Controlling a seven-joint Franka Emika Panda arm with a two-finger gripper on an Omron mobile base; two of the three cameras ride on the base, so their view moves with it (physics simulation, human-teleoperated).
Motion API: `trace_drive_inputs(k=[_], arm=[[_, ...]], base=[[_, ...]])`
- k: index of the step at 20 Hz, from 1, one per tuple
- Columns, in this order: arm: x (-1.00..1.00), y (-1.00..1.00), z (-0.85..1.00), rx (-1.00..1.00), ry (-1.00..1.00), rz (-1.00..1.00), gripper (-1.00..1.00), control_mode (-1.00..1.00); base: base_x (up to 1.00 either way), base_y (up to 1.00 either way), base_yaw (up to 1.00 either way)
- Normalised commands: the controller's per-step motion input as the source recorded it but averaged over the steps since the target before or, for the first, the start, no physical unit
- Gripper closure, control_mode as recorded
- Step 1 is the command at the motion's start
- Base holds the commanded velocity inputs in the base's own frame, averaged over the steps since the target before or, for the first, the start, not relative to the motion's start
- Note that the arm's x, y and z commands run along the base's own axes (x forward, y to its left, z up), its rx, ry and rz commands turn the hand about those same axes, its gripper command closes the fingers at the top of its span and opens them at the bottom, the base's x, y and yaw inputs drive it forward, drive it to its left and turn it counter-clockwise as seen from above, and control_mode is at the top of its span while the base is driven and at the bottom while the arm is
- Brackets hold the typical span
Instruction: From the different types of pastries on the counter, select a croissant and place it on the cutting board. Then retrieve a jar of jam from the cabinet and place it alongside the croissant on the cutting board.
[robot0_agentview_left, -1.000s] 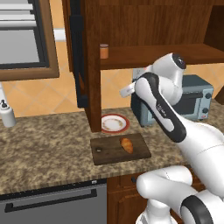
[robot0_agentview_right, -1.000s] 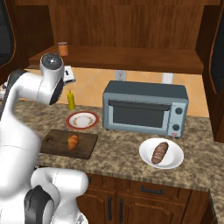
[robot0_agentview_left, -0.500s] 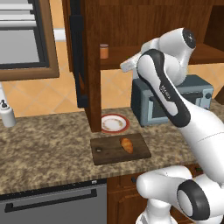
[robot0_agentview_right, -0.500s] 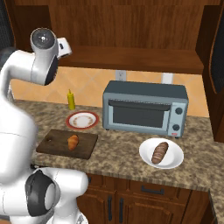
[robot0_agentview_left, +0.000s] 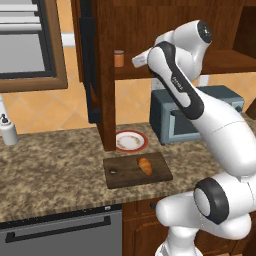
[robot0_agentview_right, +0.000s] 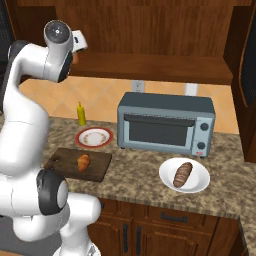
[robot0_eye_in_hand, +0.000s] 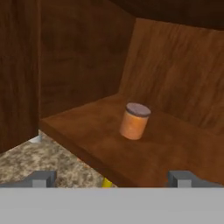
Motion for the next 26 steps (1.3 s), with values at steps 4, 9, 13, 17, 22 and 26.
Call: trace_drive_inputs(k=[4, 9, 13, 17, 22, 26], arm=[[0.55, 0.43, 0.03, 0.01, 0.24, -0.15, -1.00, -1.00], [0.35, 0.27, 0.01, 0.02, 0.20, -0.09, -1.00, -1.00], [0.12, 0.00, 0.00, 0.00, 0.00, 0.00, -1.00, -1.00], [0.13, 0.00, -0.13, 0.01, 0.00, 0.00, -1.00, -1.00], [0.04, 0.00, -0.41, 0.01, -0.04, 0.00, -1.00, -1.00], [0.08, 0.00, -0.16, 0.00, -0.04, 0.00, -1.00, -1.00]], base=[[0.00, 0.00, 0.00], [0.00, 0.00, 0.00], [0.00, 0.00, 0.00], [0.00, 0.00, 0.00], [0.00, 0.00, 0.00], [0.00, 0.00, 0.00]])
